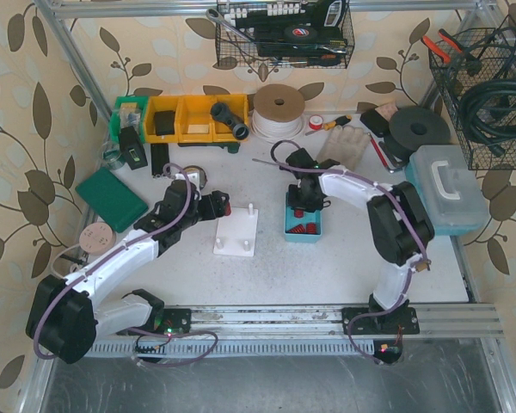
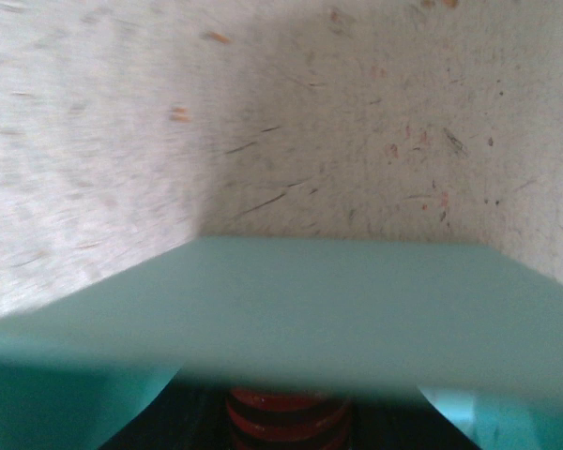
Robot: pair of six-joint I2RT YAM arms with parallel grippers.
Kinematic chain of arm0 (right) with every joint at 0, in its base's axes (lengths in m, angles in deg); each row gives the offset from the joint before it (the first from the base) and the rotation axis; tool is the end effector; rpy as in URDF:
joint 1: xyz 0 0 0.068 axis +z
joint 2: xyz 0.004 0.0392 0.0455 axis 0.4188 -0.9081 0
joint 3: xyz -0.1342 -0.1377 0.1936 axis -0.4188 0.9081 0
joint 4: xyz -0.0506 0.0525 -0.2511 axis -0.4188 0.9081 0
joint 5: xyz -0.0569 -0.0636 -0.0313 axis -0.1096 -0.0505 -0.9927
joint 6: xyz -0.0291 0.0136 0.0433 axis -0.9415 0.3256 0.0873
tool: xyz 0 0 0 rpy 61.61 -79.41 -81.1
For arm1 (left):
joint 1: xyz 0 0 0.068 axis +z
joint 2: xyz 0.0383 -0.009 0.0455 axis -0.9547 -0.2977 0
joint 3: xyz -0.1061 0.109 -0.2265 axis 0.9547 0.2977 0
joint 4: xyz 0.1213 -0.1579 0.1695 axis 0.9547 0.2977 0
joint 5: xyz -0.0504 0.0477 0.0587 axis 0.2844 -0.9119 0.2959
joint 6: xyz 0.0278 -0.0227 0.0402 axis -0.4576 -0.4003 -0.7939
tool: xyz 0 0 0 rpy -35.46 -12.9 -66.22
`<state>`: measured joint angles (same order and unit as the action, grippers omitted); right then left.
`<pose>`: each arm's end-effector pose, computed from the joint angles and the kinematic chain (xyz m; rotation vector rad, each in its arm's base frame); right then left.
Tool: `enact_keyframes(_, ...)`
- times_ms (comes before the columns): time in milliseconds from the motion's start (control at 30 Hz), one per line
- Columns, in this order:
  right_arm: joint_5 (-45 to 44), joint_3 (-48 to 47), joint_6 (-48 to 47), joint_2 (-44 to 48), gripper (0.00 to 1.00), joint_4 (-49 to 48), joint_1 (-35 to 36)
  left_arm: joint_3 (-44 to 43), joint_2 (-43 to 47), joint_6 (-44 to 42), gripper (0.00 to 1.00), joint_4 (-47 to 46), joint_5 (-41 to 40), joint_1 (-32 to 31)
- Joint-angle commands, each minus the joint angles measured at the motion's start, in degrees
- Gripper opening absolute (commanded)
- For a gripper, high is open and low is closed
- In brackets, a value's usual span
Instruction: Install the large spring
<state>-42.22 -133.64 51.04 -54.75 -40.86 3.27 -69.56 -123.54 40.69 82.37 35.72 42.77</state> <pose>0.3163 0.1694 0.1990 0.2097 2.7918 0.3324 0.2150 -0.1251 0.2469 -0.0387 2.1565 -0.6933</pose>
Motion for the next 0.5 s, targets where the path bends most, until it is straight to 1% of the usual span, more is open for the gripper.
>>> enact_keyframes(0,9.4,2.8,-1.3,10.8,0.0,-6.7,-0.1,-6.5,-1.0,0.5,0.81,-0.6,13.4,0.9)
enact_keyframes(133,16.8,7.0,-1.3,20.2,0.0,-15.3,-0.2,-8.5,-1.3,6.2,0.81,-3.8,21.9,0.9)
enact_keyframes(200,20.7,10.7,-2.0,24.8,0.0,-23.0,-0.1,-8.7,-1.5,9.5,0.81,-6.9,25.9,0.8)
enact_keyframes(233,22.8,13.3,-3.0,27.7,0.0,-28.8,0.0,-8.8,-1.8,11.1,0.81,-8.5,28.0,0.8)
enact_keyframes(300,22.3,19.1,-5.9,33.8,0.0,-38.4,0.5,-8.7,-2.3,16.1,0.81,-12.0,31.3,0.5)
enact_keyframes(367,19.8,23.7,-9.3,39.3,0.0,-44.0,0.9,-8.3,-2.9,20.5,0.81,-16.5,34.4,0.0)
enact_keyframes(467,13.4,25.3,-11.7,44.6,0.0,-42.7,0.8,-7.3,-3.0,26.3,0.81,-23.3,36.4,-1.4)
